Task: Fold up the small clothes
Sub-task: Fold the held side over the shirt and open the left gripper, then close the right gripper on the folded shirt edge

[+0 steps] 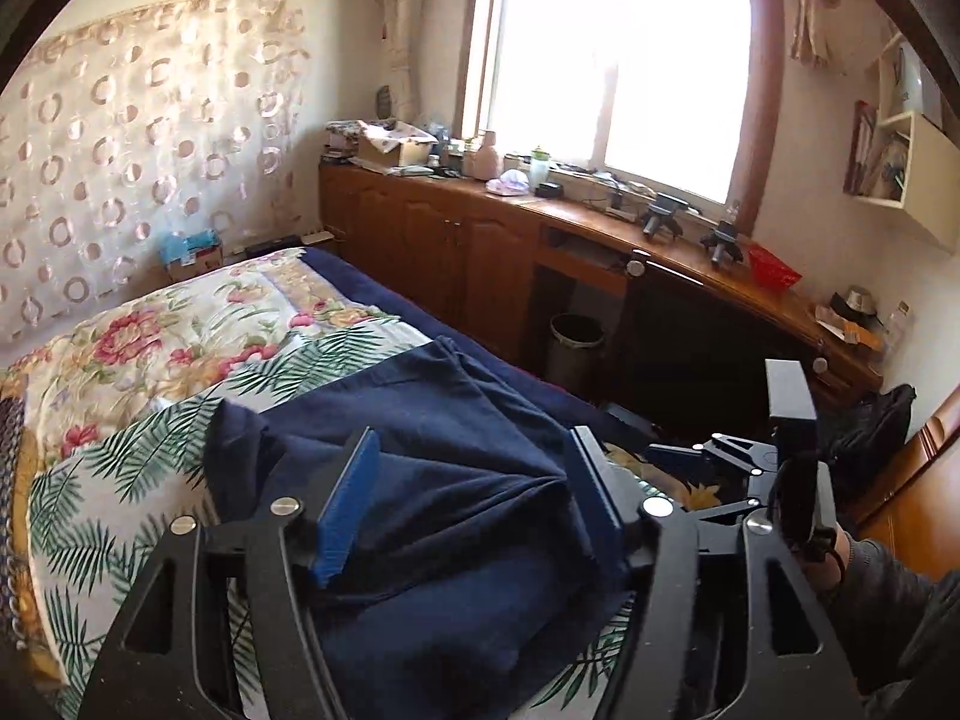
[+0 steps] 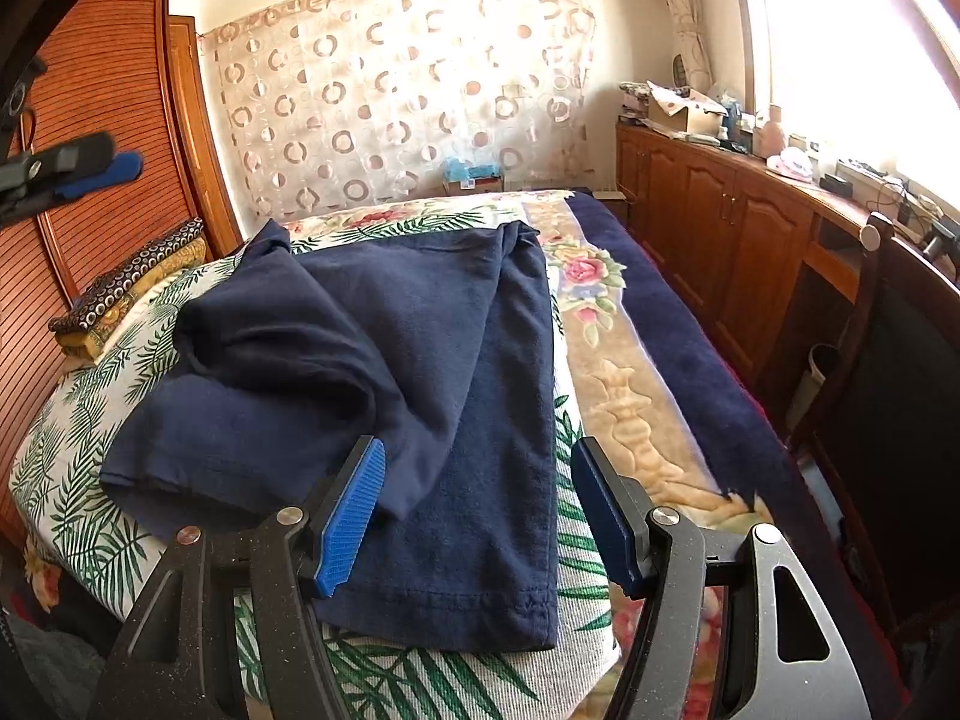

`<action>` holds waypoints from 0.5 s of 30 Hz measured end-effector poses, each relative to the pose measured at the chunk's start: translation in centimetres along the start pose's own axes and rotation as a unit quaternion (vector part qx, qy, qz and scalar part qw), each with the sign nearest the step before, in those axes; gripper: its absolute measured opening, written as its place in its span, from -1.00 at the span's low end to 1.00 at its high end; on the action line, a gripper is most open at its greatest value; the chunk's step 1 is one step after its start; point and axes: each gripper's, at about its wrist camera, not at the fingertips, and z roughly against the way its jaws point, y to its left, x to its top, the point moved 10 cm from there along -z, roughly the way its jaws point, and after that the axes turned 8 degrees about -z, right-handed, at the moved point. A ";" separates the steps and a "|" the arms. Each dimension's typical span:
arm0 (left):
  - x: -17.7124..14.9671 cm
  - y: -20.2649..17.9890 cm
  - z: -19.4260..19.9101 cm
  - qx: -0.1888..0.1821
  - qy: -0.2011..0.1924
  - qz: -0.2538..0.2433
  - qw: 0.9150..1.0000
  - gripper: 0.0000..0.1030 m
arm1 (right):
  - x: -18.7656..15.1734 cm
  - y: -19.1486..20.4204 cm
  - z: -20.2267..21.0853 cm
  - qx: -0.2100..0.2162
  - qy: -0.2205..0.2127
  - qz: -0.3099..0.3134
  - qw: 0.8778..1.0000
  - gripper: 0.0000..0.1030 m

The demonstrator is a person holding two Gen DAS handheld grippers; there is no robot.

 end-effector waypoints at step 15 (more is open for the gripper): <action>-9.7 8.2 2.5 0.095 0.042 0.067 0.992 0.30 | 2.1 3.8 -3.7 0.036 0.023 0.048 0.998 0.29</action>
